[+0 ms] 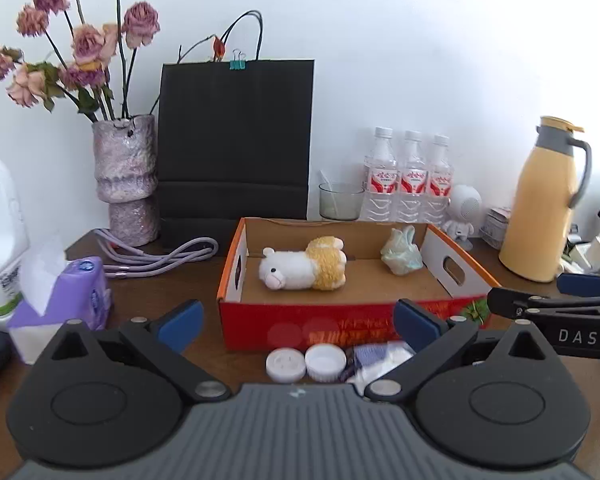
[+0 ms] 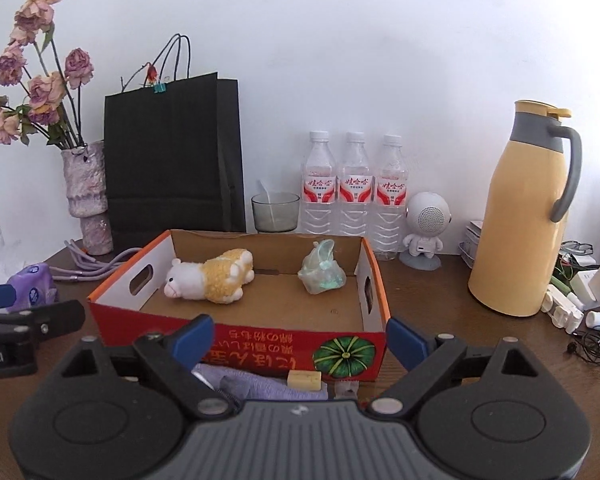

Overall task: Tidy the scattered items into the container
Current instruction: 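Withdraw both tools from the box back toward the clutter, then grasp the wet-wipe tub with the left gripper while the right grasps the green tissue pack, then carry the tub and tissue pack into the box and release both, then withdraw both tools back toward the remaining clutter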

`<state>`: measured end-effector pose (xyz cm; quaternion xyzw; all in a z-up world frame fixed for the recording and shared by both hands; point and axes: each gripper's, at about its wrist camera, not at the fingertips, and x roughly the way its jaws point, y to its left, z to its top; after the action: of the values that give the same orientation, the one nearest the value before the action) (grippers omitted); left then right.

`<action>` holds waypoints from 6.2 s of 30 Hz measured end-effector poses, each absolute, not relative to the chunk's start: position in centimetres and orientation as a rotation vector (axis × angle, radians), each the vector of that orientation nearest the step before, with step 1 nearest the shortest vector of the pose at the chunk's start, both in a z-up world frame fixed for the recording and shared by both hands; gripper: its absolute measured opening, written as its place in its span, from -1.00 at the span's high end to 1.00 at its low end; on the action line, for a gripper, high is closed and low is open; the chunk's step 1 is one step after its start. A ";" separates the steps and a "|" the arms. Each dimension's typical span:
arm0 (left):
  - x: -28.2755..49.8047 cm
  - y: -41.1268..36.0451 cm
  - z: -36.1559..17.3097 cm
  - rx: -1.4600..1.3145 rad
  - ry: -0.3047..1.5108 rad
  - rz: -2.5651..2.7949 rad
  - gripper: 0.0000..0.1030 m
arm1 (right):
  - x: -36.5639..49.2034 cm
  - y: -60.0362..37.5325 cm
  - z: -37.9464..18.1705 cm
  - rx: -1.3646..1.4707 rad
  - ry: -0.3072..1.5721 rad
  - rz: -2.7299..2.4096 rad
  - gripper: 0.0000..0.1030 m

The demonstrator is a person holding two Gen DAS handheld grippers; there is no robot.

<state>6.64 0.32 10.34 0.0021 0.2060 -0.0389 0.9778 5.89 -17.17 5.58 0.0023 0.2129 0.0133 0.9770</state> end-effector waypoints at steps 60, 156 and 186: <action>4.7 2.2 2.0 0.051 0.638 0.007 -1.00 | 2.3 -13.0 -2.5 -0.019 0.647 0.165 -0.77; 24.7 0.4 14.2 0.072 0.681 0.009 -1.00 | 25.2 -20.0 10.4 0.135 0.910 0.080 -0.68; -1.6 0.5 4.5 -0.079 0.480 -0.105 -1.00 | -3.3 -19.4 2.3 0.081 0.491 0.053 -0.74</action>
<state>-1.60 0.46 4.52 -0.0390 0.2375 -0.0522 0.9692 -3.33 -19.36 2.29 0.0400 0.2431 0.0264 0.9688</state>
